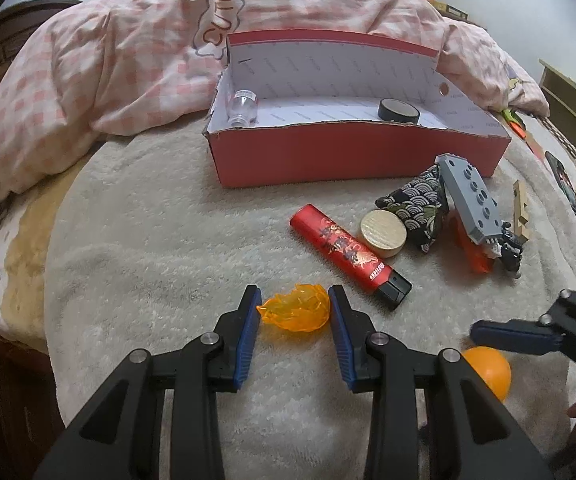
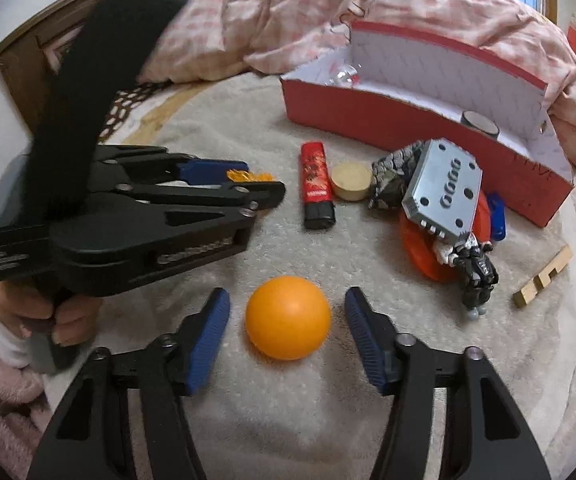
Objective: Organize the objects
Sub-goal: 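Grasp the orange toy with the left gripper while the right gripper grasps the orange ball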
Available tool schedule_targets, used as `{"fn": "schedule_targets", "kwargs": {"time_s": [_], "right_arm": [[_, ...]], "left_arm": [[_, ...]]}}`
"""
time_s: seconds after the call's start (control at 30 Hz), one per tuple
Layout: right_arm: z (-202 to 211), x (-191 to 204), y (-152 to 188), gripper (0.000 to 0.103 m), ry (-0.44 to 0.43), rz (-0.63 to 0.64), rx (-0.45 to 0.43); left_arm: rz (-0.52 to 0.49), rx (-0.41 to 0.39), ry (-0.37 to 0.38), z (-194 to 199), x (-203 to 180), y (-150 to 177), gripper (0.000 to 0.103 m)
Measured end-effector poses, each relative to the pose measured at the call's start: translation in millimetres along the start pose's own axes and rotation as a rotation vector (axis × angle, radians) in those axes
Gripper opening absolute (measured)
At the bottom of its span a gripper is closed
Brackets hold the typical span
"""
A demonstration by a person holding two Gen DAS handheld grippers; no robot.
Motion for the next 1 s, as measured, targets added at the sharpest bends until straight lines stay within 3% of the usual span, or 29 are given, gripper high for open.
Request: {"fn": "schedule_targets", "kwargs": {"time_s": [0.03,0.23,0.47,1.0], "right_arm": [[-1,-1,1,0.040,0.001,-0.009,0.003],[11,-20,10,0.040,0.027,-0.076,-0.004],[17,-48,30,0.040,0.107,-0.105,0.064],[18,-51,40,0.041,0.125,-0.135,-0.073]], "left_arm": [[0.000,0.001,0.002,0,0,1,0.034],[-0.013,0.009,0.028,5,-7,5,0.034],[-0.033,0.038,0.044,3,-16,15,0.034],[-0.058,0.009,0.004,-1,-21,15,0.034]]}}
Point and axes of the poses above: each gripper's, at about its wrist camera, not at the fingertips, and z roughly against the way its jaws point, x to its left, y to its underside, the point moved 4 cm from there along -z, roughly the way its jaws point, and after that the axes turned 15 degrees about z, right-handed, at the moved point
